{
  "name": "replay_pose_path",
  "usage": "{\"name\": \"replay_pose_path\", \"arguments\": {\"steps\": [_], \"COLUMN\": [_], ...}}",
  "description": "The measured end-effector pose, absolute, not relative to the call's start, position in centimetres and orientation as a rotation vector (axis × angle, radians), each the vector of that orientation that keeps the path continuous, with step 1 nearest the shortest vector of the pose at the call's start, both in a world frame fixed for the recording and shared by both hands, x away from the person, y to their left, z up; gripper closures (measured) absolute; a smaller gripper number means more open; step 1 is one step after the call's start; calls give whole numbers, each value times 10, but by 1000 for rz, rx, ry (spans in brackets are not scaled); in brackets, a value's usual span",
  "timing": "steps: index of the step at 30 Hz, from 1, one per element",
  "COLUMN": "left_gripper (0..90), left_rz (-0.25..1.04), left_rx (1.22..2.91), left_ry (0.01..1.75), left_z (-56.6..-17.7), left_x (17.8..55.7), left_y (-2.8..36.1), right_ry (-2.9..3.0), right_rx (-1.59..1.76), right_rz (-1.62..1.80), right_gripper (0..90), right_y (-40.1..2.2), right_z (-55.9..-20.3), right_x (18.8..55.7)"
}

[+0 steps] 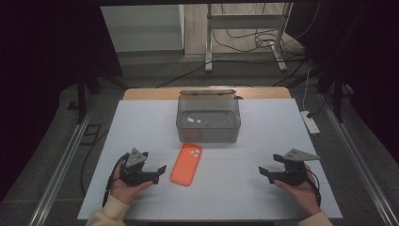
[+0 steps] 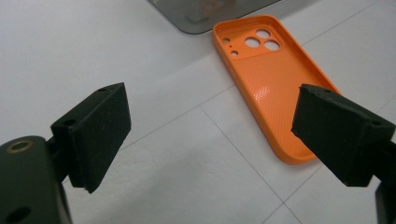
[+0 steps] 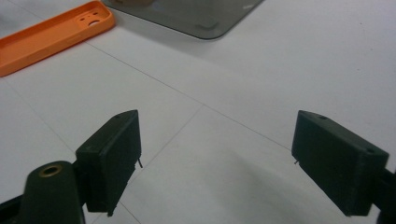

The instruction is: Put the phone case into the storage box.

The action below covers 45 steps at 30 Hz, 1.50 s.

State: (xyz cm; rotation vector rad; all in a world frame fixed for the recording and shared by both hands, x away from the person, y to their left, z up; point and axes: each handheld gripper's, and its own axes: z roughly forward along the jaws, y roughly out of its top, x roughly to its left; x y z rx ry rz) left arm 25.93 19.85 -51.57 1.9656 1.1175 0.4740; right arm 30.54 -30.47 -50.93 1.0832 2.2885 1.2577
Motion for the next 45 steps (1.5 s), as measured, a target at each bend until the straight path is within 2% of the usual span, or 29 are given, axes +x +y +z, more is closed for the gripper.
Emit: {"name": "replay_pose_path", "arguments": {"steps": [8,20,29,45], "left_gripper": [124,134,135,151], "left_rz": [469,443,406,352], "left_rx": [1955,1981,2016,2027], "left_ry": [1160,1137,1115,1219], "left_z": [-500,-477,-469,-465], "left_x": [255,256,255,265], "left_y": [196,189,184,177], "right_ry": [2296,2290,2288,2285], "right_rx": [1081,1073,1073,1085], "right_rz": [1252,1258,1247,1210], "right_gripper": [167,169,170,175], "right_y": [-303,-304,-303,-304], "right_z": [-510,-509,-509,-509], "right_x": [308,307,307,307]}}
